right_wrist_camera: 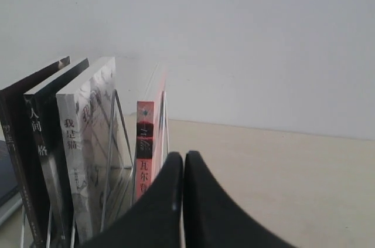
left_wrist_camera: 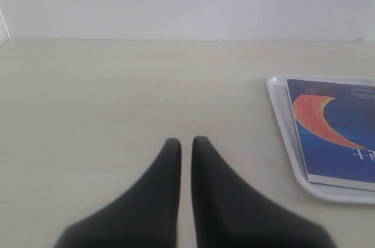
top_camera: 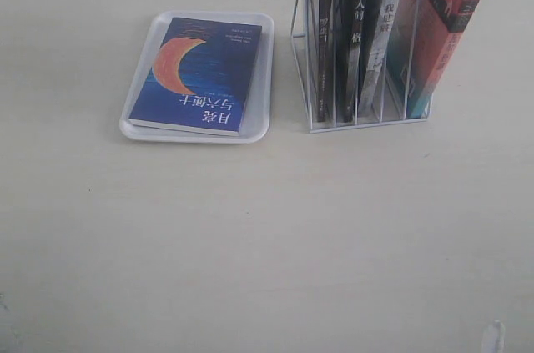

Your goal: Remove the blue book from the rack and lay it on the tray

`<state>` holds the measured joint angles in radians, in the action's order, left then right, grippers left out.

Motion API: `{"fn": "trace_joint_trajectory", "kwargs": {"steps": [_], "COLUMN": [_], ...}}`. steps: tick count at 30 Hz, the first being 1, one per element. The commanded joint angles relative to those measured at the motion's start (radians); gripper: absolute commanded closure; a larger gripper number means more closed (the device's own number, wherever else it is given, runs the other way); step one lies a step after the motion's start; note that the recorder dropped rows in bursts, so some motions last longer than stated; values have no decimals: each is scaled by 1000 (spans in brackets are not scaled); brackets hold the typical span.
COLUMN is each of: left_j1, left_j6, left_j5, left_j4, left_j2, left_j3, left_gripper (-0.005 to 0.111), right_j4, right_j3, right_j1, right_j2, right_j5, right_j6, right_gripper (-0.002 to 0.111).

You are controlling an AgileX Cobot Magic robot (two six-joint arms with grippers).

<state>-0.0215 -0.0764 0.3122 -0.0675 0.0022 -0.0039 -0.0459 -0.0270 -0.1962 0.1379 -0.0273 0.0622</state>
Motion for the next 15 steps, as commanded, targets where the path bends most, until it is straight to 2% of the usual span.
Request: {"fn": "trace_joint_trajectory", "kwargs": {"steps": [1,7,10,15], "left_j1": [8,8,8,8], "left_j6": [2,2,2,2], "left_j5": [-6,-6,-6,-6], "left_j4": [-2,-2,-2,-2], "left_j2": [-2,-2,-2,-2], "left_j3": [4,4,4,4], "left_gripper": [101,101,101,101], "right_j4": [-20,-18,-20,-13], "right_j3": [6,27,27,27], "right_j1": [7,7,7,7], "right_j2": [-29,-88,-111,-128], "right_j5": [9,14,115,139], "right_j6": [8,-62,-71,-42], "right_gripper": [108,108,108,108]}}
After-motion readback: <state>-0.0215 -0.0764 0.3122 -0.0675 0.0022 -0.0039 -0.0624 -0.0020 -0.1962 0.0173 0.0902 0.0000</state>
